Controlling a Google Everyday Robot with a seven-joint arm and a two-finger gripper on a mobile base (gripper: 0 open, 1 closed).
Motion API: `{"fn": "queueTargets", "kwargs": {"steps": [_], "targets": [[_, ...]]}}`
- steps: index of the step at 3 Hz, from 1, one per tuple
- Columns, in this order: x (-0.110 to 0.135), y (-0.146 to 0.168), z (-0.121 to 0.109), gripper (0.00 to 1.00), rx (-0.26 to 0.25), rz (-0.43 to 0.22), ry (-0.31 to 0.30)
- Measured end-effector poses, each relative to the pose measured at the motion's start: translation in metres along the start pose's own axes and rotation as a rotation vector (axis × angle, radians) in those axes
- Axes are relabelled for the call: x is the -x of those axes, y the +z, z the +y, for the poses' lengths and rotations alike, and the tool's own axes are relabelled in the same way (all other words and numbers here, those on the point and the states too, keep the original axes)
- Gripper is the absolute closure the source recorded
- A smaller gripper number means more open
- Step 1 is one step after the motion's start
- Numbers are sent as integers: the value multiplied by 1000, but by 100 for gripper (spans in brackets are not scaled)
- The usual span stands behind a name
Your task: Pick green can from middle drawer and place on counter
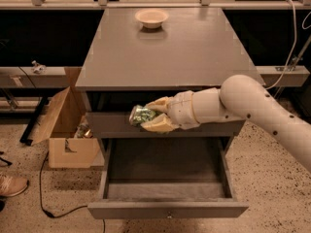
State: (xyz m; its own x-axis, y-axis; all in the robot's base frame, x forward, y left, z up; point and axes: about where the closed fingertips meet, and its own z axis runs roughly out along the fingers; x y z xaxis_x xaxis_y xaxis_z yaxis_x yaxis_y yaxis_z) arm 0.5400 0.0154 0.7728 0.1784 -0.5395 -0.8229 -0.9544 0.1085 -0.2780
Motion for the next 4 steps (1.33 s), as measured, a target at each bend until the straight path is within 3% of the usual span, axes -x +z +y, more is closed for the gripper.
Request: {"fn": "queueTargets", "kwargs": {"steps": [2, 3, 4], "targets": [[2, -1, 0, 100, -1, 0, -5], [46, -51, -32, 100, -54, 43, -49], [92, -94, -87, 100, -108, 101, -78]]}}
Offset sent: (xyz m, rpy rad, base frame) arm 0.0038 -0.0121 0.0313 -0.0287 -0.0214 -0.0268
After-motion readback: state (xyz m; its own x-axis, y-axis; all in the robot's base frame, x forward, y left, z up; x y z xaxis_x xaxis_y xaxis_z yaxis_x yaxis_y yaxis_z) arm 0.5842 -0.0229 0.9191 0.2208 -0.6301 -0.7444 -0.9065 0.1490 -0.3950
